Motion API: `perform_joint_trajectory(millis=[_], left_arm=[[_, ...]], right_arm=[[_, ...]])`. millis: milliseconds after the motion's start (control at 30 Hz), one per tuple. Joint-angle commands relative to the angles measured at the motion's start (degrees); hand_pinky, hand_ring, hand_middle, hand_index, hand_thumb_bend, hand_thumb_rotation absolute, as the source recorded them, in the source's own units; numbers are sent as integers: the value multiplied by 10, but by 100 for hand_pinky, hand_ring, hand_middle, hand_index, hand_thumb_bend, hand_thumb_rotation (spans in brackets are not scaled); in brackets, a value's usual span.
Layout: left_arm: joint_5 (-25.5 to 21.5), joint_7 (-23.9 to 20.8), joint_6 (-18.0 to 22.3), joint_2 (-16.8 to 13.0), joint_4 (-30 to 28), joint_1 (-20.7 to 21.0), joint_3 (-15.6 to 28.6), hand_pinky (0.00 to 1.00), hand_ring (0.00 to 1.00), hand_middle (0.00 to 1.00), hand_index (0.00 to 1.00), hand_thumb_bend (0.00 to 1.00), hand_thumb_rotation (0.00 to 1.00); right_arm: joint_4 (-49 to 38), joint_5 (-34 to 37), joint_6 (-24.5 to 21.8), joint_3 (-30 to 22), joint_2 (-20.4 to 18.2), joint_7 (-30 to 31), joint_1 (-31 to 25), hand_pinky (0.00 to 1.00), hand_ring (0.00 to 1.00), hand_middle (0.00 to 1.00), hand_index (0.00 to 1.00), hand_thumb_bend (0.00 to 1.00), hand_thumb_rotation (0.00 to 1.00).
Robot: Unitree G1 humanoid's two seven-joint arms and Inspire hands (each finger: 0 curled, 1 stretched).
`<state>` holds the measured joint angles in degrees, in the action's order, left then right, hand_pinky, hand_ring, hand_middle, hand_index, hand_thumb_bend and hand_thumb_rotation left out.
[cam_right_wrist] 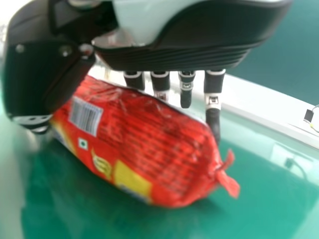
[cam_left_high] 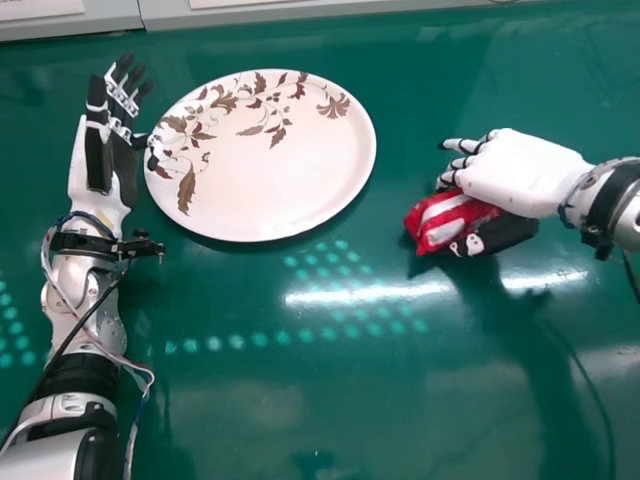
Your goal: Pick up biscuit and place it in the plate
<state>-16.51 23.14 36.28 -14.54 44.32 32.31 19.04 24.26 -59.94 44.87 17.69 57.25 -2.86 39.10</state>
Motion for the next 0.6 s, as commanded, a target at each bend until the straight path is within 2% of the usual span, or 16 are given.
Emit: perform_joint_trajectory(millis=[0,133,267,400,567], left_arm=[[-8,2,-2,-5,10,-41,9,0,100,100,100,100,95],[-5,-5,-10,-6,-5,-45,8,0,100,100,100,100,96],[3,-21,-13,-6,-15,-48,6,0,100,100,100,100,98],[3,-27,-19,-4,-23,-50,3,0,100,100,100,100,98],[0,-23,-14,-4,-14,-49,5,0,100,100,100,100,97]], right_arm=[[12,-8,-2,13,-4,-15,-6,24,39,44,51,52,0],[53,27,12,10,-14,-38,-1,17,42,45,49,52,0],[43,38,4,2,-13,-60,-5,9,44,48,48,51,0],[40,19,1,4,-10,-105,-1,9,43,47,49,51,0],[30,16,-11,1,-8,-121,-5,10,43,47,49,52,0]])
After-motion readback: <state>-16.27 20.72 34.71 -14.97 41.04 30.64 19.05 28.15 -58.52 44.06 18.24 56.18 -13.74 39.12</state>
